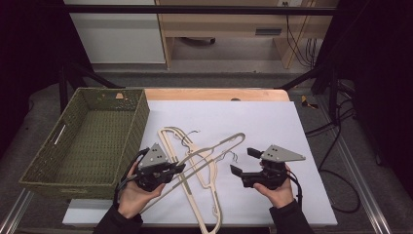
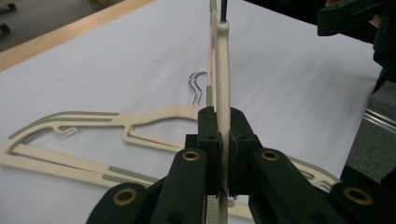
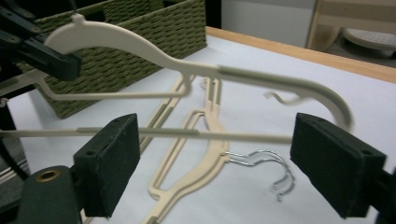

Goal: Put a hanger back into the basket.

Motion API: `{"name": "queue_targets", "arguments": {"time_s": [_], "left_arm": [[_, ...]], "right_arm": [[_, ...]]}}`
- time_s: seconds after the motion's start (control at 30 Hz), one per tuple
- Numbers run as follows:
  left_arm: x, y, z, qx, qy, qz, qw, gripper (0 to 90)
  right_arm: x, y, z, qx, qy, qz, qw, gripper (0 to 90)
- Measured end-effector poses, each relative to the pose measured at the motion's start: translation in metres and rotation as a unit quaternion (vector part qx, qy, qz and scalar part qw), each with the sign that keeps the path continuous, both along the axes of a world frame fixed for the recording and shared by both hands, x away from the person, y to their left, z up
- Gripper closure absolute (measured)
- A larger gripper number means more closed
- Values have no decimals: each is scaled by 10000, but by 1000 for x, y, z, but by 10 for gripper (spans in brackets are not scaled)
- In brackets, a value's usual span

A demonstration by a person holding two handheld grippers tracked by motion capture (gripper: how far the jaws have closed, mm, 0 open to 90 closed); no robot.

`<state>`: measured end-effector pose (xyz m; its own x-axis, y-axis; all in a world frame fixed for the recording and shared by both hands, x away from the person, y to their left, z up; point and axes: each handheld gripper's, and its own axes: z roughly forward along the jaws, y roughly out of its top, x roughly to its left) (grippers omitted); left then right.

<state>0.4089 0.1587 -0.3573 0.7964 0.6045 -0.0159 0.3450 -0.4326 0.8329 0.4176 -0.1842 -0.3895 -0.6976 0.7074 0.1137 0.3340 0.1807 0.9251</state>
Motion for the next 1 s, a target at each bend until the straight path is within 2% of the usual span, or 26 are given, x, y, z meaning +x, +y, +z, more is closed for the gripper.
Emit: {"name": "queue_targets", "arguments": {"time_s": [0.27, 0.43, 0.73, 1.0], "left_arm": [[-2, 16, 20, -336, -223, 397, 9984, 861], [-2, 27, 39, -465, -412, 551, 9965, 861], [6, 48, 79, -469, -699, 708, 9939, 861], [28, 79, 104, -486, -819, 870, 9916, 861]], "right_arm": [[3, -25, -5, 51, 48, -585, 9983, 81], [3, -37, -3, 146, 32, -787, 9968, 78], [0, -47, 1, 163, -33, -934, 9955, 64], [0, -50, 1, 165, -68, -969, 9951, 61]]}}
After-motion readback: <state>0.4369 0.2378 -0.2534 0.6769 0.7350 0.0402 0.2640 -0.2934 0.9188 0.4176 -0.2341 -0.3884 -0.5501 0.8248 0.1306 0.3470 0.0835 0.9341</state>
